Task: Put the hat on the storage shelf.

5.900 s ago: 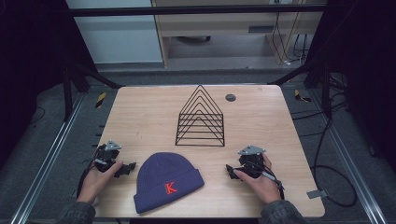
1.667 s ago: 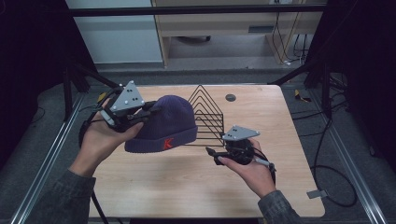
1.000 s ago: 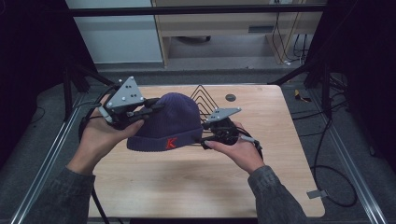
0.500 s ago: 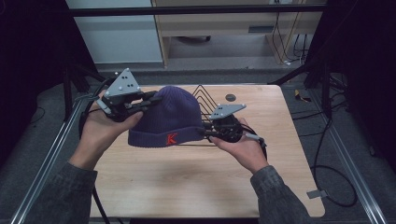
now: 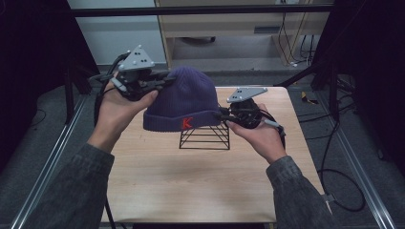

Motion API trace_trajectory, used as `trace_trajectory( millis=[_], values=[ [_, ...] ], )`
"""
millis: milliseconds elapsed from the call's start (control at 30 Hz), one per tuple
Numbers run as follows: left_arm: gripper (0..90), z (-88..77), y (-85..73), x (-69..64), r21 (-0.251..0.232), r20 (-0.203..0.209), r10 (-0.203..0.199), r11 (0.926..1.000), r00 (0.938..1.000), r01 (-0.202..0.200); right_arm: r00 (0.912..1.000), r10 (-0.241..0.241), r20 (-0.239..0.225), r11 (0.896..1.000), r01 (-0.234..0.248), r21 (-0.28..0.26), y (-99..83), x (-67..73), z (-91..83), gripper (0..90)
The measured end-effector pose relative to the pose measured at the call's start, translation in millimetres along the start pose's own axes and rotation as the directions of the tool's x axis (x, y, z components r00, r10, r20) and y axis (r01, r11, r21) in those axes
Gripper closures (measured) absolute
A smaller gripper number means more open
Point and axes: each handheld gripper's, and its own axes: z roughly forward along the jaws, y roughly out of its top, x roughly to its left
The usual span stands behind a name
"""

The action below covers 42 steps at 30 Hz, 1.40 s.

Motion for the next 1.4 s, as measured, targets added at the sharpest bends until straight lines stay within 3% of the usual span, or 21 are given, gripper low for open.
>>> trace_trajectory(
  millis=[67,200,533,800,1133,1400],
  values=[
    [79.3,9.5,4.0,2.7,0.025,-0.01,0.017,0.9995,0.9998,-0.017,0.9996,-0.005,0.028,1.0,0.004,0.015,-0.4,-4.3,1.7,75.2],
    [79.3,21.9,8.8,6.4,0.031,-0.014,0.028,0.9991,0.9995,-0.027,0.9986,0.006,0.052,1.0,-0.006,0.018,0.6,-13.1,2.4,75.3],
    [79.3,52.3,16.2,23.5,0.017,-0.027,0.011,0.9998,0.9996,-0.01,0.9938,0.048,0.1,0.999,-0.049,0.007,4.4,-44.2,3.8,75.7],
    [79.4,76.8,13.3,25.6,0.02,-0.022,0.001,0.9998,0.9998,0.0,0.9883,0.047,0.145,0.998,-0.052,0.029,-2.5,-51.2,9.1,75.9],
    [79.3,94.2,10.0,18.7,0.055,-0.013,0.011,0.9984,0.9999,-0.011,0.9901,0.056,0.129,0.995,-0.067,0.08,-15.2,-54.5,12.2,76.5],
    [79.4,107.6,-4.6,14.2,0.065,-0.004,0.0,0.9979,1.0,0.001,0.9907,0.045,0.129,0.989,-0.062,0.132,-26.3,-52.9,17.6,76.4]
  ],
)
